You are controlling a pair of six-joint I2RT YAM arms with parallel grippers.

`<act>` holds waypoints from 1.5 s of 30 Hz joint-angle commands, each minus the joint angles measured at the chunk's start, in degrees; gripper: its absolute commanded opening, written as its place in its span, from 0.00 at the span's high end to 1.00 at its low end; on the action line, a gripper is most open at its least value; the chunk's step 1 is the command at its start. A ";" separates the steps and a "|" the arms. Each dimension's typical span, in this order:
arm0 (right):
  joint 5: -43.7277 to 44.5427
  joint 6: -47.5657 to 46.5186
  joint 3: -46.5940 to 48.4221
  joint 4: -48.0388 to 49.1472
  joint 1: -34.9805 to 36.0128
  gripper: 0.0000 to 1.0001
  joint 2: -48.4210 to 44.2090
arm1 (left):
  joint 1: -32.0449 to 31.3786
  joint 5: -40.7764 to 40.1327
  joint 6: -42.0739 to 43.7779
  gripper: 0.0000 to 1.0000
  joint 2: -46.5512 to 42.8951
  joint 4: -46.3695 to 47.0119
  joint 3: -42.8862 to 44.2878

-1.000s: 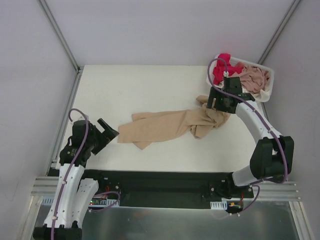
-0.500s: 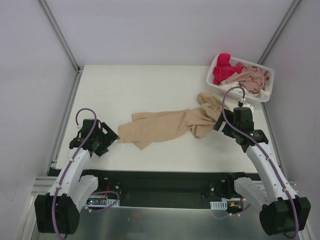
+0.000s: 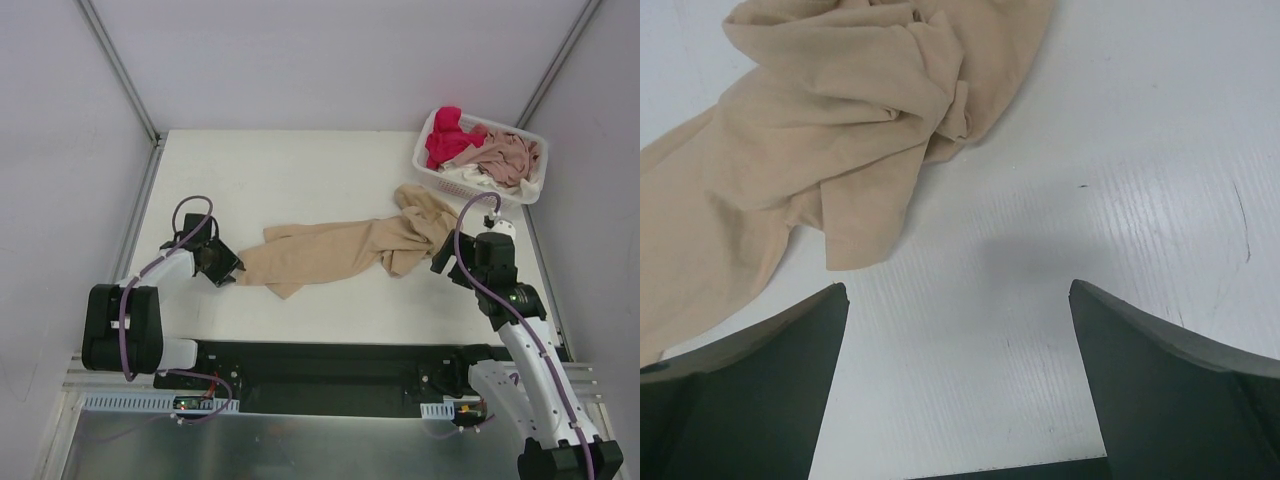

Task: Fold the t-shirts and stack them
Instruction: Flatten out the tshirt

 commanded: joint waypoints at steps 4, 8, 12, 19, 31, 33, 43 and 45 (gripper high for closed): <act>0.41 -0.46 -0.40 -0.31 0.26 0.03 -0.51 | -5.28 0.21 0.13 0.86 6.72 2.16 0.17; 1.37 -0.37 -0.93 -0.58 0.26 0.03 0.54 | -5.73 -0.94 -0.31 1.00 3.39 2.07 -2.02; 1.03 -0.37 -0.85 -0.14 0.17 0.03 2.30 | -5.73 -1.12 -0.66 1.00 -5.64 1.99 -5.54; -2.57 3.58 2.57 2.67 0.17 0.03 8.10 | -5.73 -2.60 -1.27 1.00 -23.94 -1.44 -8.88; -6.02 3.14 9.62 7.41 5.35 0.05 26.03 | -5.73 -6.21 -0.84 1.00 -38.28 -10.85 -3.70; -5.83 4.63 8.04 8.73 6.59 0.06 27.17 | -5.73 -6.56 -0.57 1.00 -38.37 -11.46 -3.17; -10.40 7.54 4.96 14.27 8.00 0.16 32.35 | -5.73 -7.09 -0.66 1.00 -36.79 -11.99 -2.90; -11.01 7.71 5.13 14.89 8.08 0.20 33.68 | -5.73 -7.09 -0.48 1.00 -36.79 -11.99 -2.90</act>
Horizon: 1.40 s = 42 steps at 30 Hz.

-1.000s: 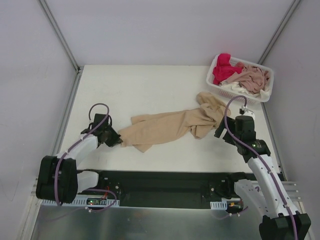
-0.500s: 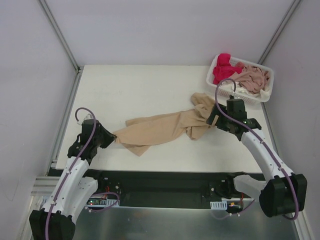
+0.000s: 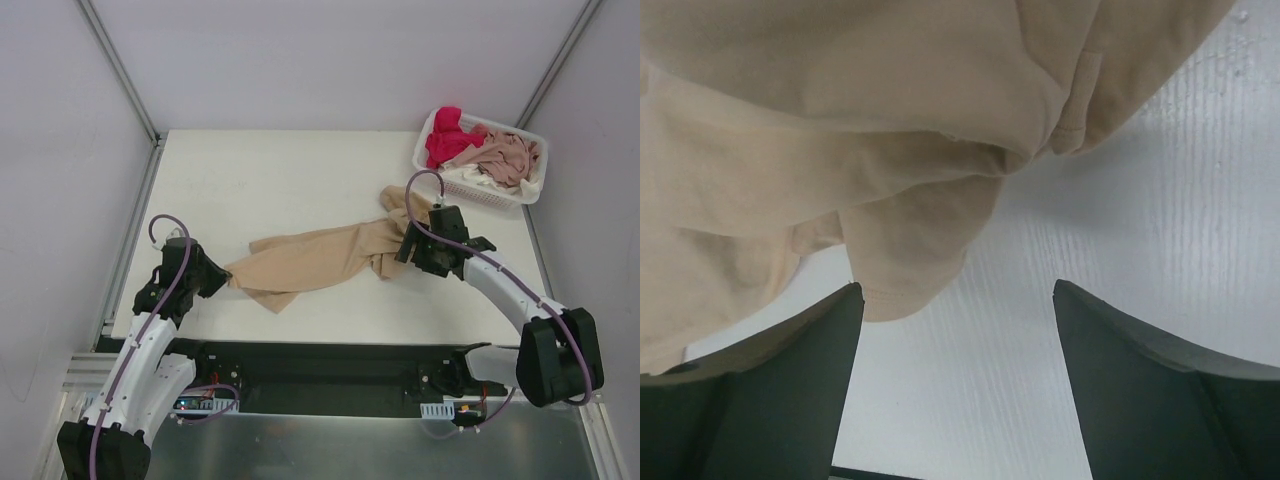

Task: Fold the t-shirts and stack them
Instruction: Flatten out the tshirt

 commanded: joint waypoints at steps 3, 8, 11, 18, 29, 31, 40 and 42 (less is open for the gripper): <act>-2.17 2.12 0.39 5.92 0.52 0.25 4.79 | -0.44 -1.91 0.30 1.00 0.15 -0.60 2.19; -2.69 2.65 1.62 8.03 0.52 0.46 9.63 | -0.44 -1.91 0.48 1.00 -0.03 -0.69 2.71; -2.78 3.09 2.06 9.43 0.61 0.67 11.04 | -0.44 -1.91 0.48 1.00 -0.29 -0.78 3.15; 2.72 1.95 1.97 5.86 0.70 0.99 0.27 | -0.44 -3.30 1.36 1.00 -2.31 -2.97 7.10; 15.50 -8.59 18.38 -11.46 0.61 0.99 -34.39 | -0.44 -2.35 4.87 1.00 -9.34 -5.79 26.87; 14.80 -10.08 23.04 -13.06 0.61 0.99 -37.03 | -0.44 -0.33 5.57 1.00 -9.61 -5.87 33.17; 1.53 -12.38 54.06 -14.73 0.61 0.99 -34.93 | -0.44 6.61 7.51 1.00 -7.15 -6.49 61.23; -2.16 -12.82 63.00 -15.17 0.61 0.99 -32.56 | -0.44 7.40 7.95 1.00 -6.36 -6.75 68.15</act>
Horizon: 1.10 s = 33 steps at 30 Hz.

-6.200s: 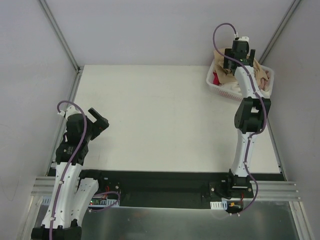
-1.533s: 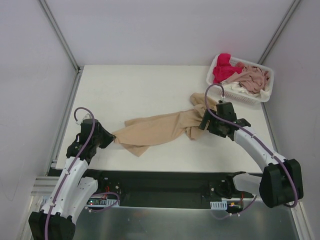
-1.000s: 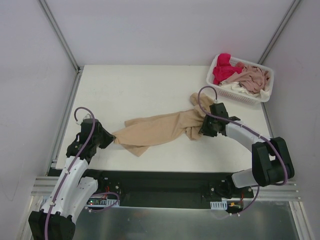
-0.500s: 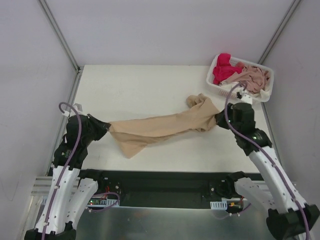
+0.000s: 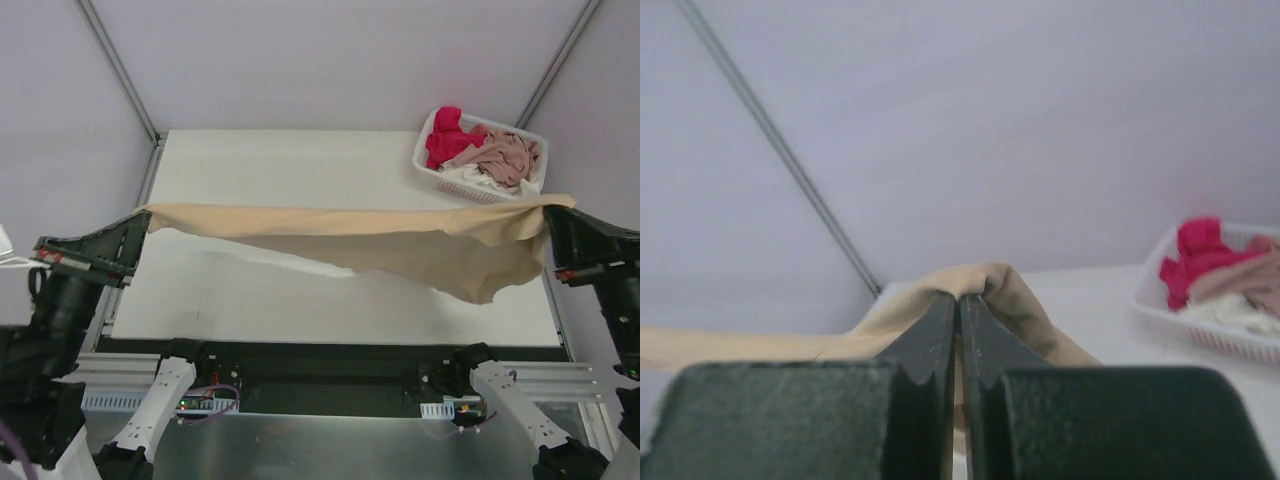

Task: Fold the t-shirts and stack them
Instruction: Flatten out the tshirt

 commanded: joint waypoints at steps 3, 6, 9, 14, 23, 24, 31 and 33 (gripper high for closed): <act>-9.50 -2.53 21.53 0.34 0.13 0.99 7.15 | -0.44 4.98 2.73 1.00 3.40 0.54 19.35; -10.38 -2.97 28.39 1.04 0.13 0.99 8.74 | -0.44 6.13 3.25 1.00 5.24 -0.07 26.04; -9.86 -3.75 29.02 4.55 0.04 0.99 9.09 | -0.36 5.08 3.52 1.00 6.82 -0.25 29.40; -6.69 -4.99 28.50 7.28 0.04 0.99 14.18 | -0.36 0.95 5.01 1.00 9.29 -0.25 27.40; -1.15 -5.78 15.50 14.75 0.04 0.99 33.50 | -0.36 -24.08 7.12 1.00 19.73 -0.51 6.77; -1.33 -5.78 12.61 15.54 0.04 0.99 35.44 | -0.36 -26.10 7.47 1.00 23.32 -0.69 5.26; -2.29 -5.17 6.84 20.66 -0.39 0.87 58.69 | 2.27 -32.98 9.59 0.48 45.73 -5.42 2.06; -5.88 -4.55 12.38 15.84 -0.57 0.49 65.39 | 3.77 -30.08 8.36 0.01 53.97 -11.90 8.47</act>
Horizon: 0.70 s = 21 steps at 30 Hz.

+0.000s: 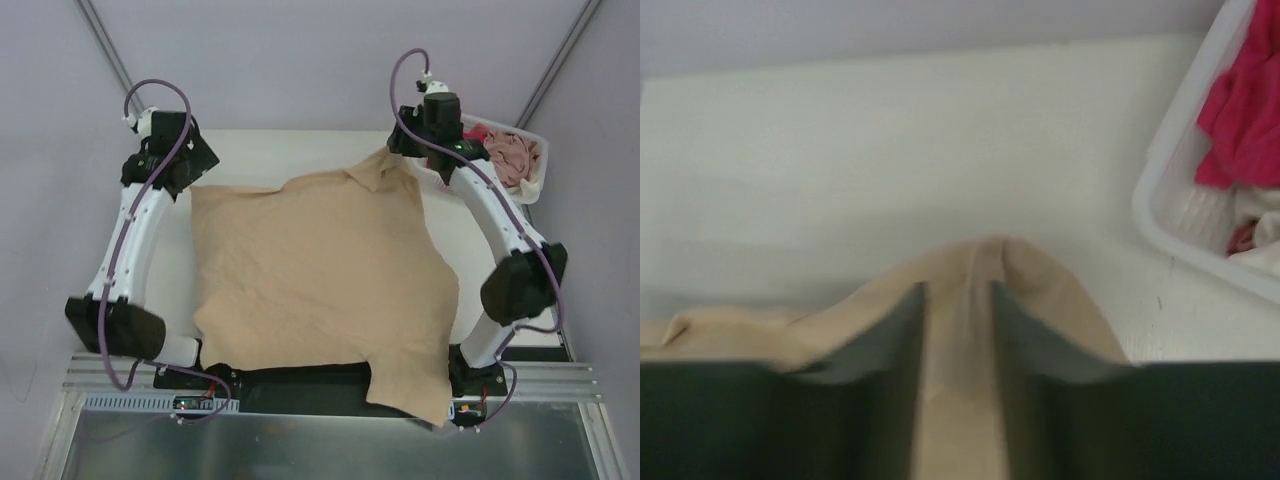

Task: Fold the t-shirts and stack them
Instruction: Flatten out the tshirt

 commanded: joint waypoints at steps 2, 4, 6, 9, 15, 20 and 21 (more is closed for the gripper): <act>-4.51 0.24 17.62 -10.31 -0.53 0.17 15.09 | 2.59 -1.60 0.00 0.01 12.59 -12.40 13.69; -4.07 0.33 19.31 -12.88 -0.36 0.03 16.69 | 2.59 0.60 0.35 0.01 14.63 -13.38 15.04; -3.63 0.33 15.98 -11.40 -0.18 0.03 15.03 | 2.59 2.00 -0.17 0.01 13.49 -13.38 14.17; -3.02 0.24 7.73 -8.85 -0.09 0.03 9.33 | 2.59 3.84 -1.75 0.01 10.51 -13.12 10.66; -2.58 0.06 -5.37 -7.43 0.61 0.03 1.49 | 1.11 11.93 -5.26 0.01 0.14 -7.95 -7.07; -1.79 -0.03 -5.13 -7.61 2.28 0.03 6.05 | -7.85 16.42 -8.96 0.01 -10.22 3.47 -25.02; -1.09 -0.03 -3.04 -7.70 2.63 0.03 8.93 | -9.17 16.77 -9.22 0.01 -10.94 4.45 -26.43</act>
